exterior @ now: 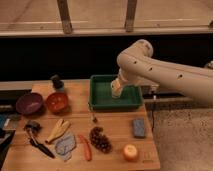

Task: Wipe red bowl with towel

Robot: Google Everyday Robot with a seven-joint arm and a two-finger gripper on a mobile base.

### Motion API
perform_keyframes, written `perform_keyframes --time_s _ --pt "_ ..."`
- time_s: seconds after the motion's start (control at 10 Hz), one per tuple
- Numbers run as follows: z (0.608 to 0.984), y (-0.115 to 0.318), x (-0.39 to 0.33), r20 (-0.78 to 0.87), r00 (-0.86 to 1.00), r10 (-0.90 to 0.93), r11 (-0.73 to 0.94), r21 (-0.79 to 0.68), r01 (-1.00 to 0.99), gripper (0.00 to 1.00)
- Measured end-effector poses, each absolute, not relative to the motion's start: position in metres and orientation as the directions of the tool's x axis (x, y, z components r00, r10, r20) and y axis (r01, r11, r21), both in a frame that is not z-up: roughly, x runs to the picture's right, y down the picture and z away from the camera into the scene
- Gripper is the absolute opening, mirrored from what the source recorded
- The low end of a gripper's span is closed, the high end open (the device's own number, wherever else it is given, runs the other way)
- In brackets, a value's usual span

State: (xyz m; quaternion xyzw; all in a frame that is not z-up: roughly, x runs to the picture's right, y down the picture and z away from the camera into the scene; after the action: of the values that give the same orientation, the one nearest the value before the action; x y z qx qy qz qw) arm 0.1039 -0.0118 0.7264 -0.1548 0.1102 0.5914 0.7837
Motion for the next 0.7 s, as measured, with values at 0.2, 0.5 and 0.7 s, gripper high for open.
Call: perform_keyframes --time_s 0.2,0.5,0.7 --pt "0.726 -0.011 0.106 -0.356 0.274 0.893 0.251 -0.111 -0.962 0.65" --pt "0.722 -0.006 0.083 -0.330 0.368 0.869 0.330 -0.167 -0.929 0.65" --pt "0.716 0.011 0.032 -0.300 0.494 0.816 0.437 -0.241 -0.867 0.65"
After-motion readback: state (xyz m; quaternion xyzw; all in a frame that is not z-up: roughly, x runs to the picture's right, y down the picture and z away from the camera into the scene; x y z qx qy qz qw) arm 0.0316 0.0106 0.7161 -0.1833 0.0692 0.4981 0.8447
